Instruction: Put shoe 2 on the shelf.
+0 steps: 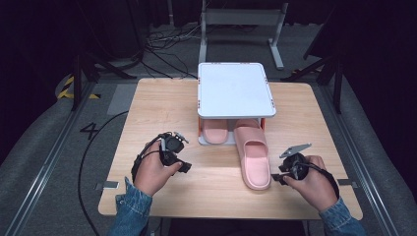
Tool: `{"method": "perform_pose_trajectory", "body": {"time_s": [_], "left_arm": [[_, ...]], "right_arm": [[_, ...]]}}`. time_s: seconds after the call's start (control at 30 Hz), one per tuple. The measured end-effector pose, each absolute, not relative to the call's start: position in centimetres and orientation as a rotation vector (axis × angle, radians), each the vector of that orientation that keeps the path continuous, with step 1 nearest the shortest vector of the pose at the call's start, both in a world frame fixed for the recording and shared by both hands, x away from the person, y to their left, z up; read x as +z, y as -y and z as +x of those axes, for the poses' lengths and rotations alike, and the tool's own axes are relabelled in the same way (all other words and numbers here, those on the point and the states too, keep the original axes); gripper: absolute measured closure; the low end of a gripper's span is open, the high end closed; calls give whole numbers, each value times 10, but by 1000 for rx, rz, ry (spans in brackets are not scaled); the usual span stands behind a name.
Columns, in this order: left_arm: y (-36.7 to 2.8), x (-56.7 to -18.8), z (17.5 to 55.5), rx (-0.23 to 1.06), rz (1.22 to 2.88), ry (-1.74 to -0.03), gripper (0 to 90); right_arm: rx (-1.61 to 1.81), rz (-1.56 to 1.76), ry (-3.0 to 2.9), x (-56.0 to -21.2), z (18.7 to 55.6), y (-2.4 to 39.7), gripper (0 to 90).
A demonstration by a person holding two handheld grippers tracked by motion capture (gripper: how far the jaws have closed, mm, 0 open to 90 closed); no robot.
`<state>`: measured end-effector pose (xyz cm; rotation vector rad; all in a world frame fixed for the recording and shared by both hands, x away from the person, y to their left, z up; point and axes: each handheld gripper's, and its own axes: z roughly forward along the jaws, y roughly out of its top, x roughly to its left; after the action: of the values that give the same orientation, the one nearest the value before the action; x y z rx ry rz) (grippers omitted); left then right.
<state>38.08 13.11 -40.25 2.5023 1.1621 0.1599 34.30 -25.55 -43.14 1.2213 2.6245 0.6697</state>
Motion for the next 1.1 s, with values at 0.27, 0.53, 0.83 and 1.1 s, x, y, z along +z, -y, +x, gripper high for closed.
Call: {"method": "perform_pose_trajectory", "body": {"time_s": [0.27,0.53,0.83,1.1], "left_arm": [[-130,-402,381,159,2505,-1161,271],[-130,-403,381,159,2506,-1162,270],[-129,-405,381,157,2503,-1167,270],[-130,-405,380,158,2506,-1171,270]], "right_arm": [[531,1249,-2670,-439,322,243,469],[500,1241,-2693,-449,312,229,396],[521,1302,-2601,-450,323,225,417],[580,1319,-2536,-443,342,221,483]]}}
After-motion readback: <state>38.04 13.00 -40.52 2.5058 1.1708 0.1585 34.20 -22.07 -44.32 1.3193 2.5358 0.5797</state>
